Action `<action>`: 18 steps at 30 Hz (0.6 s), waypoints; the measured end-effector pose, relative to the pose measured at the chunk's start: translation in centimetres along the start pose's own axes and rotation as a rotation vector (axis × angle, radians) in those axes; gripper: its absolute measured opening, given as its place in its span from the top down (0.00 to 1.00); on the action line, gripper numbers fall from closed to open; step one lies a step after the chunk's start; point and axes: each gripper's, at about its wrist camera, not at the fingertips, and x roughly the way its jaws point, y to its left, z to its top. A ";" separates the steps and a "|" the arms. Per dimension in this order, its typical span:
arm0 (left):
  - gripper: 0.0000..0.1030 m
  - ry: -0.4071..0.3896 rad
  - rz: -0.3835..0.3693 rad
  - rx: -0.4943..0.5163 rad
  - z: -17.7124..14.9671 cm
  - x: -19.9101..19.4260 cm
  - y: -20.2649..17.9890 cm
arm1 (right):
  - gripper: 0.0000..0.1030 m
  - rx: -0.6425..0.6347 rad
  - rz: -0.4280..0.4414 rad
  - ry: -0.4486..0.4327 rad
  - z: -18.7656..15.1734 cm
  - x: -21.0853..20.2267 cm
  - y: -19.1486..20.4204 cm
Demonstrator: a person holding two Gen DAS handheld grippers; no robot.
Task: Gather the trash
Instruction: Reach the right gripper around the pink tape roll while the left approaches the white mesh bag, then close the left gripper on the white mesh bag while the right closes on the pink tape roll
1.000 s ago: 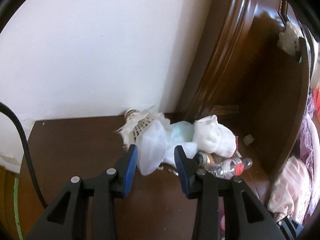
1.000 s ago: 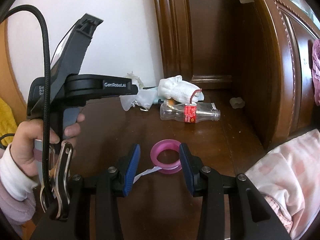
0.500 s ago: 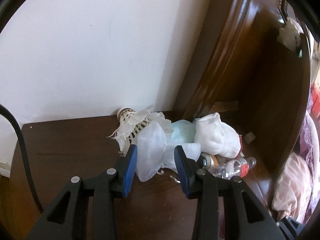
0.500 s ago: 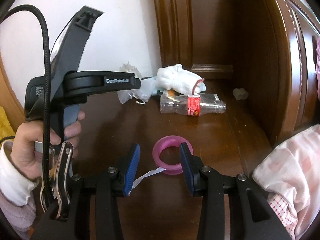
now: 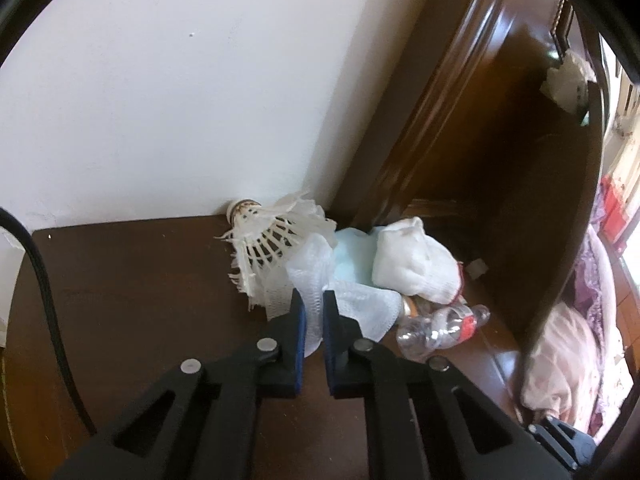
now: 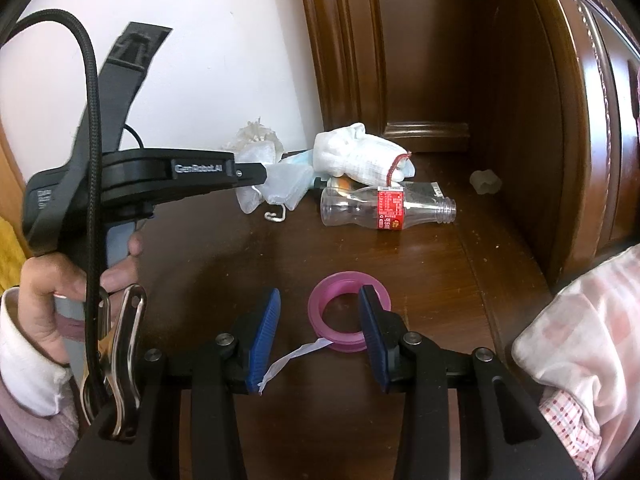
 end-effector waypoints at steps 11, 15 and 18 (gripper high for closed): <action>0.93 -0.036 -0.014 0.040 0.1 -1.5 -1.7 | 0.60 0.014 0.007 0.021 -0.1 0.6 -0.3; 0.93 -0.037 -0.010 0.031 0.2 -1.2 -1.9 | 0.67 0.004 -0.007 0.040 -0.2 1.0 -0.1; 0.93 -0.038 -0.012 0.030 0.3 -1.4 -1.9 | 0.72 0.005 -0.016 0.046 -0.5 1.1 -0.1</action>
